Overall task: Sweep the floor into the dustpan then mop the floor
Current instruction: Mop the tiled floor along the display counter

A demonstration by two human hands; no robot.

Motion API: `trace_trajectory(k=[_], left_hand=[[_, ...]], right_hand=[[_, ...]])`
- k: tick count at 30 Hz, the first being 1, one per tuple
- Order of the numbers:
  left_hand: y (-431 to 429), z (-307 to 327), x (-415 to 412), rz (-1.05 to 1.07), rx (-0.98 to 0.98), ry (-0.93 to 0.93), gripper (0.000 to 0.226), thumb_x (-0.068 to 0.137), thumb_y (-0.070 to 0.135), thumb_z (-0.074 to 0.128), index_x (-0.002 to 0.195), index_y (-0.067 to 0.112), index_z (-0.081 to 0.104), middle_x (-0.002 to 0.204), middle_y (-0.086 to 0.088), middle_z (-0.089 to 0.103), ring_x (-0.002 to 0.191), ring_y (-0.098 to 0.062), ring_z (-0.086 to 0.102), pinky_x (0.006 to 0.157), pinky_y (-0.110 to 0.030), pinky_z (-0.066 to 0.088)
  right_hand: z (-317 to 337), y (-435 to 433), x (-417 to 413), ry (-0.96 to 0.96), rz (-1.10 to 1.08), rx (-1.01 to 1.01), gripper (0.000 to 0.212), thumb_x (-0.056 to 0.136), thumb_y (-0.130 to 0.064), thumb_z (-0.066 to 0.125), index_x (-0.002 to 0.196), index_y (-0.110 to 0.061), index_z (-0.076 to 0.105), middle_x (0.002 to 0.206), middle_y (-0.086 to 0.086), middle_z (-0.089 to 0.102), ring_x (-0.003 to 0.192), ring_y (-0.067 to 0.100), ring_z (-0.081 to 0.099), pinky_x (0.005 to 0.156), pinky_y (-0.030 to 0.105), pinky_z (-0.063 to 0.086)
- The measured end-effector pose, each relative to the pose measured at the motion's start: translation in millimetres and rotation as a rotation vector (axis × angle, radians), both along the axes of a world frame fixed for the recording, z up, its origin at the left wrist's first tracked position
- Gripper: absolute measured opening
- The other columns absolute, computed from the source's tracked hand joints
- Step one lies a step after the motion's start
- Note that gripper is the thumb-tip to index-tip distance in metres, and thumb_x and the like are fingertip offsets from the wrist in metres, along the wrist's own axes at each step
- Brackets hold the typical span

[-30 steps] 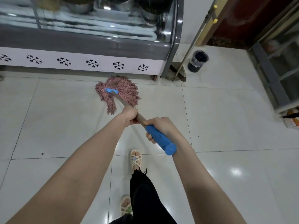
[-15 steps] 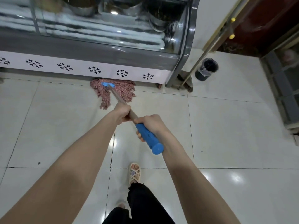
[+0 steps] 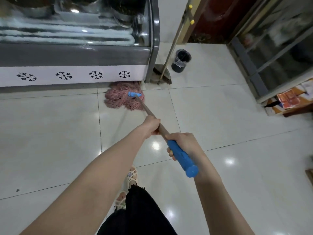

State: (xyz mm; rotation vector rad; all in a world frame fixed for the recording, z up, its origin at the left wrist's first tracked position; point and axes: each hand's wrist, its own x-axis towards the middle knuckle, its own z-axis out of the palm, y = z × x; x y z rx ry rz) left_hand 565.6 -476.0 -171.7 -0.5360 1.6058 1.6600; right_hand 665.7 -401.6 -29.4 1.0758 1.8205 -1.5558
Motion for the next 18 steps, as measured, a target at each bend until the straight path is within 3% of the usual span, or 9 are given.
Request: trace_trajectory(k=[4, 8, 12, 15, 18], left_hand=[[22.2, 4.9, 19.3, -0.054, -0.019, 0.002, 0.028, 0.098, 0.006, 0.041, 0.124, -0.003, 0.042, 0.082, -0.009, 0.052, 0.069, -0.018, 0.056, 0.047, -0.029, 0.051], [24.3, 6.1, 32.0, -0.050, -0.101, 0.032, 0.031, 0.096, 0.002, 0.037, 0.126, -0.004, 0.039, 0.079, -0.010, 0.049, 0.064, -0.019, 0.055, 0.039, -0.025, 0.049], [24.4, 2.6, 42.9, -0.017, -0.146, 0.013, 0.020, 0.094, -0.003, 0.034, 0.113, 0.000, 0.041, 0.083, -0.013, 0.050, 0.064, -0.021, 0.055, 0.036, -0.025, 0.049], [55.4, -0.1, 56.2, -0.013, -0.140, -0.012, 0.016, 0.094, -0.004, 0.034, 0.107, 0.000, 0.042, 0.085, -0.014, 0.052, 0.068, -0.023, 0.057, 0.039, -0.027, 0.052], [101.2, -8.2, 68.5, -0.013, -0.116, -0.021, 0.024, 0.093, -0.003, 0.035, 0.115, -0.004, 0.045, 0.099, -0.019, 0.057, 0.073, -0.026, 0.061, 0.047, -0.033, 0.057]], right_hand=[[6.9, 23.4, 24.8, 0.007, -0.056, -0.023, 0.016, 0.087, -0.011, 0.062, 0.079, 0.001, 0.057, 0.050, 0.014, 0.055, 0.029, 0.014, 0.048, 0.033, 0.017, 0.038], [8.8, 36.8, 39.1, -0.006, -0.037, -0.089, 0.018, 0.087, -0.013, 0.064, 0.083, 0.003, 0.058, 0.052, 0.014, 0.056, 0.030, 0.015, 0.048, 0.033, 0.016, 0.038], [2.5, 44.2, 48.5, -0.011, 0.004, -0.140, 0.016, 0.088, -0.012, 0.063, 0.083, 0.003, 0.058, 0.056, 0.015, 0.055, 0.029, 0.015, 0.047, 0.033, 0.015, 0.037], [-6.0, 79.7, 60.3, -0.019, 0.018, -0.145, 0.017, 0.088, -0.012, 0.061, 0.081, 0.003, 0.057, 0.057, 0.015, 0.054, 0.029, 0.014, 0.047, 0.033, 0.015, 0.037], [-11.3, 124.0, 73.6, -0.031, 0.019, -0.123, 0.017, 0.088, -0.013, 0.061, 0.081, 0.002, 0.057, 0.056, 0.014, 0.055, 0.030, 0.014, 0.048, 0.034, 0.015, 0.037]])
